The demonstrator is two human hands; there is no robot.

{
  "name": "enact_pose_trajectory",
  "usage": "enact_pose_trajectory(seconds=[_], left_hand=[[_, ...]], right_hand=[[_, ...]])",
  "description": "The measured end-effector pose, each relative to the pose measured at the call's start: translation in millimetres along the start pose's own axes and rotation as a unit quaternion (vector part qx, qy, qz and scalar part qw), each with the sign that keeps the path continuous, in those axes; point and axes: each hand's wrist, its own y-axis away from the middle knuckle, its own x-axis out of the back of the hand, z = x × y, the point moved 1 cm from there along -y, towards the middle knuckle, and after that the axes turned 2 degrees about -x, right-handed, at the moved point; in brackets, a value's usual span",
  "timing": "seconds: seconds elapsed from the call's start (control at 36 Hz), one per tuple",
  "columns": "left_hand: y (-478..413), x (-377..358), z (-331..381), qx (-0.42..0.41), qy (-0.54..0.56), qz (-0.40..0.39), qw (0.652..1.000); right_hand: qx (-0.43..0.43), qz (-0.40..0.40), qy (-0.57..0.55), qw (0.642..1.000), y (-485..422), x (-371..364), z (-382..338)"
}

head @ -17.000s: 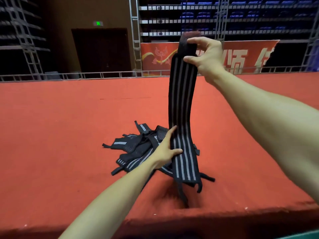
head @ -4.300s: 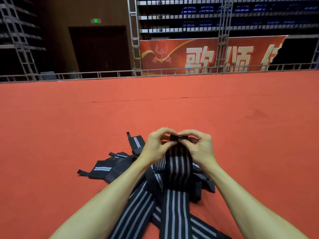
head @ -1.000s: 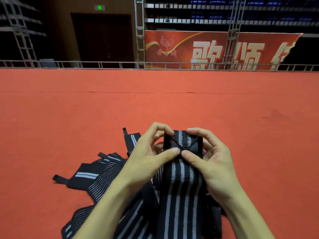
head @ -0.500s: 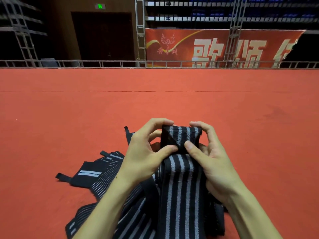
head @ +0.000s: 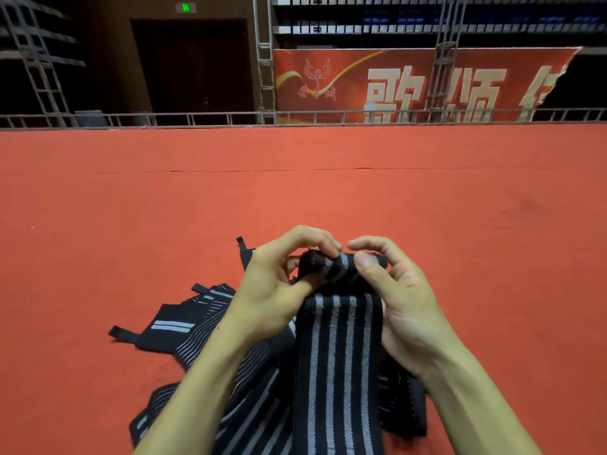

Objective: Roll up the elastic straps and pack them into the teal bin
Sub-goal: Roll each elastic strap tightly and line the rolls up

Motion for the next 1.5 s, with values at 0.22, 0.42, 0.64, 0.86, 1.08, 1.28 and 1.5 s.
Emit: enact_pose_trajectory(seconds=[0.22,0.42,0.64,0.86,1.08,1.28,1.5], left_hand=[[2.0,4.4,-2.2,0.124,0.089,-0.004,0.988],[1.8,-2.9,0.8,0.236,0.073,-0.024,0.969],[2.9,-2.8,2.1,0.167,0.096,0.016,0.981],[7.2,-3.4,-0.3,0.203,0.130,-0.071,0.968],[3.9,-0.4,-3.5,0.182,0.163,-0.007,0.970],[2.6,-1.6,-1.3,0.088,0.011,0.027,0.996],[2.6,-5.1,-1.7,0.012,-0.064,0.028,0.997]], right_hand=[[0.002,-0.013,-0.017,1.000,2.9,5.2,-6.7],[0.040,0.009,-0.009,0.999,2.7,7.7,-9.6],[0.024,-0.012,0.097,0.995,1.2,12.4,-7.4],[0.021,-0.059,0.153,0.986,6.3,6.2,-1.2],[0.037,-0.035,0.133,0.990,3.5,1.1,2.5],[0.027,-0.036,0.094,0.995,1.3,1.6,2.5],[-0.036,-0.019,0.056,0.998,1.2,-1.6,0.1]])
